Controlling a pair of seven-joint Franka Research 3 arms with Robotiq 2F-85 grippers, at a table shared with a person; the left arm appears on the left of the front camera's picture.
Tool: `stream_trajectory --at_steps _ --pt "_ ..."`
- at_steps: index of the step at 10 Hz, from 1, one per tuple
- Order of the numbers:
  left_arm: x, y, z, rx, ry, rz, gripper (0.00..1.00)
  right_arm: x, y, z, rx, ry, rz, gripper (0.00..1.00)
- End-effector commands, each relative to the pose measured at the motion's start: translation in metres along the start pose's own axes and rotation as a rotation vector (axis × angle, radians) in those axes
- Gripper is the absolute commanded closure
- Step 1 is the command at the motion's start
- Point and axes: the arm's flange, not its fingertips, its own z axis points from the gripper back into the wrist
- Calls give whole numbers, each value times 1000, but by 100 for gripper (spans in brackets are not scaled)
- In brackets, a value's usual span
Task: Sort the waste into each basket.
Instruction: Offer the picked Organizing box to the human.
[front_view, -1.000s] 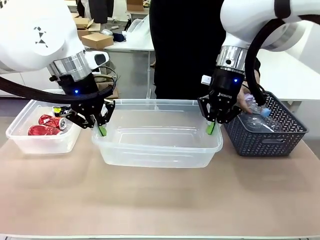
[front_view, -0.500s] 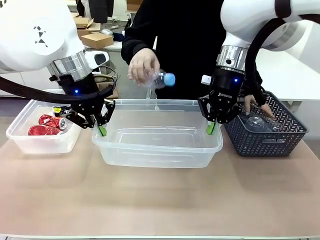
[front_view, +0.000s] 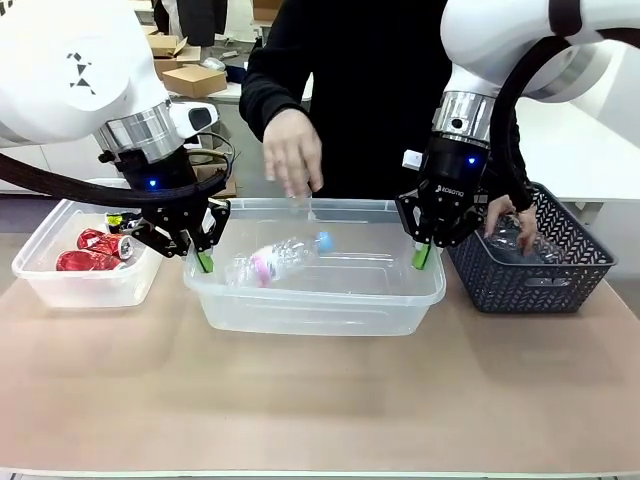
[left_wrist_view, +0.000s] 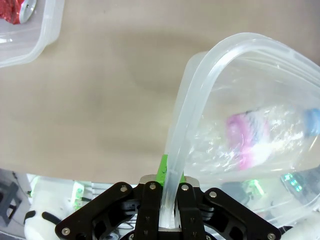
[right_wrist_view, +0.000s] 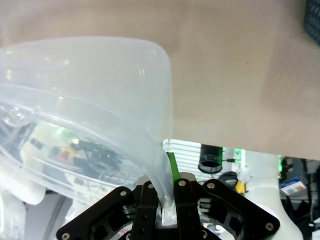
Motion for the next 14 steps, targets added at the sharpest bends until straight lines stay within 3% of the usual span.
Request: stream_trajectory --at_steps 1,14 --pt "3 2 3 -10 -6 15 96 -3 2 4 6 -5 11 96" --pt "3 2 3 -10 -6 15 96 -3 2 4 6 -5 11 96"
